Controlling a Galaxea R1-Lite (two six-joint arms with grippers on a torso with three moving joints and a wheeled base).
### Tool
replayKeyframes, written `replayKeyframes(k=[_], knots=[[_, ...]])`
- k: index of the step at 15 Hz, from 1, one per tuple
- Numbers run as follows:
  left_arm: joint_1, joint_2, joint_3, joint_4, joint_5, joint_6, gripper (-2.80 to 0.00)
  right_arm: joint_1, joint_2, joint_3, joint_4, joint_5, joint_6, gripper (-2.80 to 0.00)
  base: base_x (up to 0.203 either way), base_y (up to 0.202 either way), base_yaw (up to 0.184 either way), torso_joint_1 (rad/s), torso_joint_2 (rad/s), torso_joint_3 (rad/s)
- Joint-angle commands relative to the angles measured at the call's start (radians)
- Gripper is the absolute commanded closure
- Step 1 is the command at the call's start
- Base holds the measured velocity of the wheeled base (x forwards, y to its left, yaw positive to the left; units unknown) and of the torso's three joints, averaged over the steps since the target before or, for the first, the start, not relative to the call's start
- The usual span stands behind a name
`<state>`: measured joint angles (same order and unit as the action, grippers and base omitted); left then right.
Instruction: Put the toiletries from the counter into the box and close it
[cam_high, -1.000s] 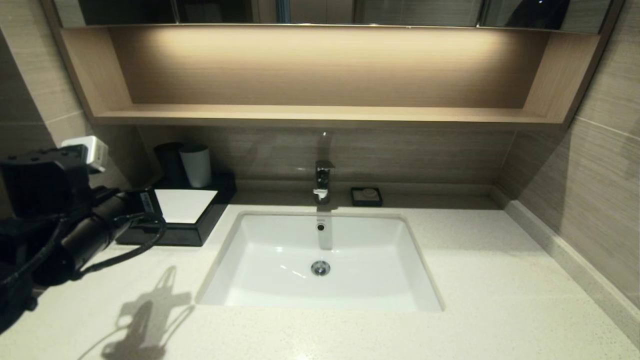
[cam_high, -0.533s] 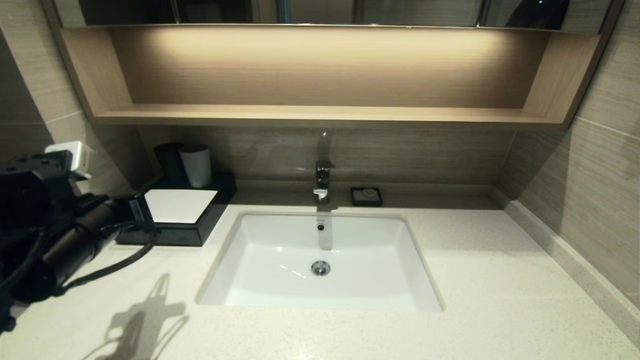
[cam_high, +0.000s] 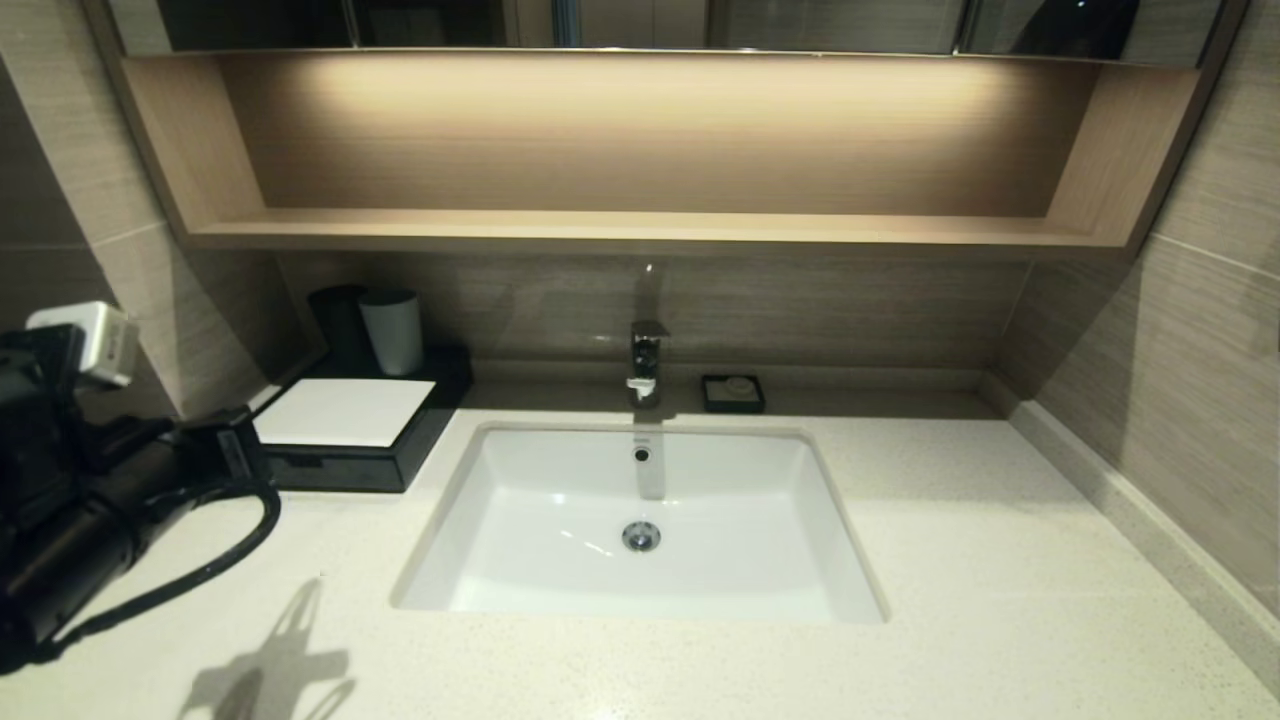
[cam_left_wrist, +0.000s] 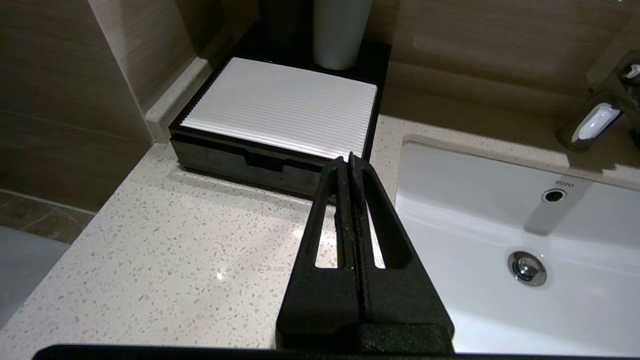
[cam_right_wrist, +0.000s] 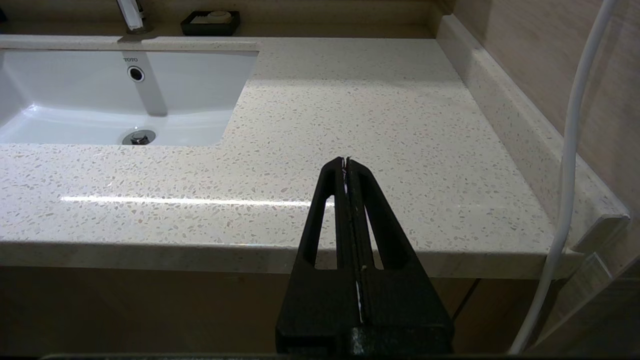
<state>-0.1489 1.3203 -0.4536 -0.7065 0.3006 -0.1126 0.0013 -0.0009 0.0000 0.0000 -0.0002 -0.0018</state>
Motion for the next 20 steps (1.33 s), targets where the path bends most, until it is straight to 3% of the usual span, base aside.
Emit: replayKeyframes(k=[1, 9, 16, 20], knots=[[-0.001, -0.07, 0.036, 0.004, -0.004, 0.003, 0.0, 0.0, 0.001, 0.002, 0.0, 0.0, 0.0, 0.0, 0.0, 0.0, 0.0, 0.0, 0.0, 0.0], [-0.046, -0.328, 0.209, 0.045, 0.004, 0.075, 0.0, 0.0, 0.001, 0.002, 0.0, 0.0, 0.0, 0.0, 0.0, 0.0, 0.0, 0.0, 0.0, 0.0], [-0.044, -0.692, 0.226, 0.382, -0.003, 0.099, 0.0, 0.0, 0.0, 0.002, 0.0, 0.0, 0.0, 0.0, 0.0, 0.0, 0.0, 0.0, 0.0, 0.0], [0.041, -0.803, 0.289, 0.438, -0.066, 0.119, 0.0, 0.0, 0.001, 0.002, 0.0, 0.0, 0.0, 0.0, 0.0, 0.0, 0.0, 0.0, 0.0, 0.0]])
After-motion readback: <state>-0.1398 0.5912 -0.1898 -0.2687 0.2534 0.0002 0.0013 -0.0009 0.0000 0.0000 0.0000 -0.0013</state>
